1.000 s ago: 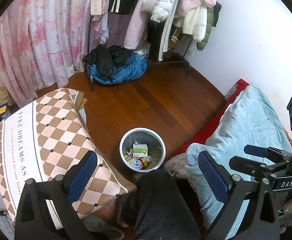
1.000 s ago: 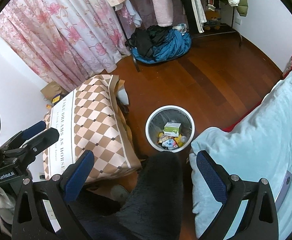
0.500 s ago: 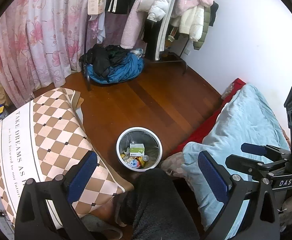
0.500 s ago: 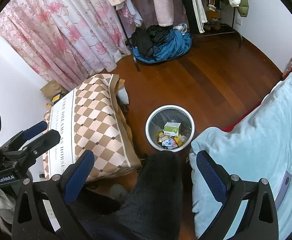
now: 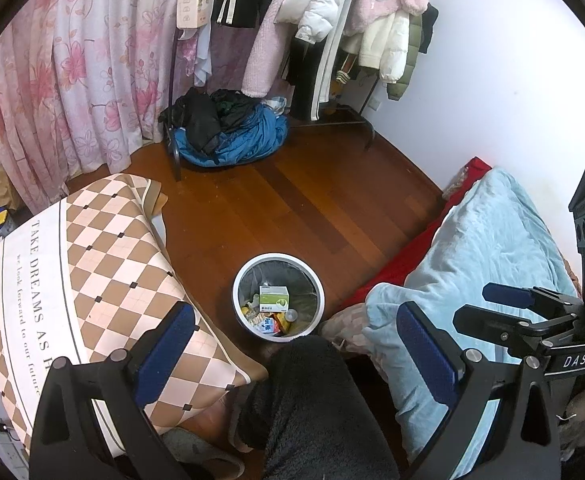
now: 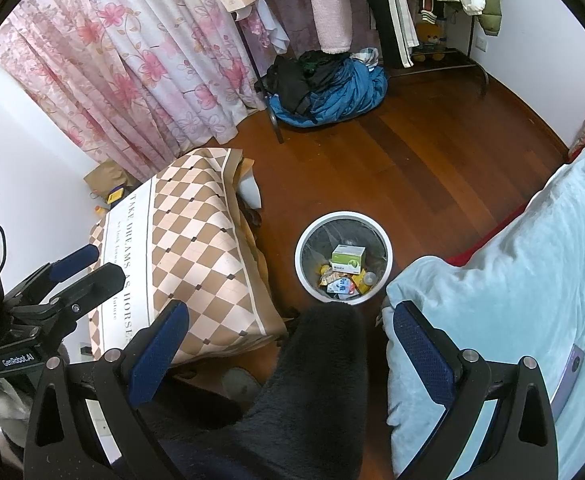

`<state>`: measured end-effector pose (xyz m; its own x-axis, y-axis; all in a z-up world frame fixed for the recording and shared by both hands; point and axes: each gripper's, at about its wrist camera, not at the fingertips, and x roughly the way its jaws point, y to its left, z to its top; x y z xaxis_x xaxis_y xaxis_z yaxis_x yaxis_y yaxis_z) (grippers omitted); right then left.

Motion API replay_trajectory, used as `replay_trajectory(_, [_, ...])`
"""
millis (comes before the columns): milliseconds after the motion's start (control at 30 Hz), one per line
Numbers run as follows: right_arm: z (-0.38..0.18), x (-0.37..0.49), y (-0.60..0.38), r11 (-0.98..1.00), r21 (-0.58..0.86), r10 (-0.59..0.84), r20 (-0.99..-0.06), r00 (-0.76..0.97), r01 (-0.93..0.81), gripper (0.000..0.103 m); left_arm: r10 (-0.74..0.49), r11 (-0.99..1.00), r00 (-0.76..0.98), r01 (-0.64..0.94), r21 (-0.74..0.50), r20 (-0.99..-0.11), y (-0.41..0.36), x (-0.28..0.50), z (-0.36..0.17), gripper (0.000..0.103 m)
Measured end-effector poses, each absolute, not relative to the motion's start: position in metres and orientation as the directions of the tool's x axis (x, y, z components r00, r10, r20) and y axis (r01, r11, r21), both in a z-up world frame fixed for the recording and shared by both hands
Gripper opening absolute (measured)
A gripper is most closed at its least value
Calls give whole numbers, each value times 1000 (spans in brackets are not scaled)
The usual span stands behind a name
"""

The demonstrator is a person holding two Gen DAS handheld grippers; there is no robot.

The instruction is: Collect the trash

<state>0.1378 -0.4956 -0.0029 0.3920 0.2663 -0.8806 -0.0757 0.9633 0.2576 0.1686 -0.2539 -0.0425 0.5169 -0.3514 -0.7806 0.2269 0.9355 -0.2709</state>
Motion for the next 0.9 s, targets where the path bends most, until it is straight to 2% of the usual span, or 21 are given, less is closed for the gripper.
replay_trajectory(900, [4,138,-488,963,256,269,-880,391,-87,103,-379,925,518,227,-305,-767,-254,163,-34,103])
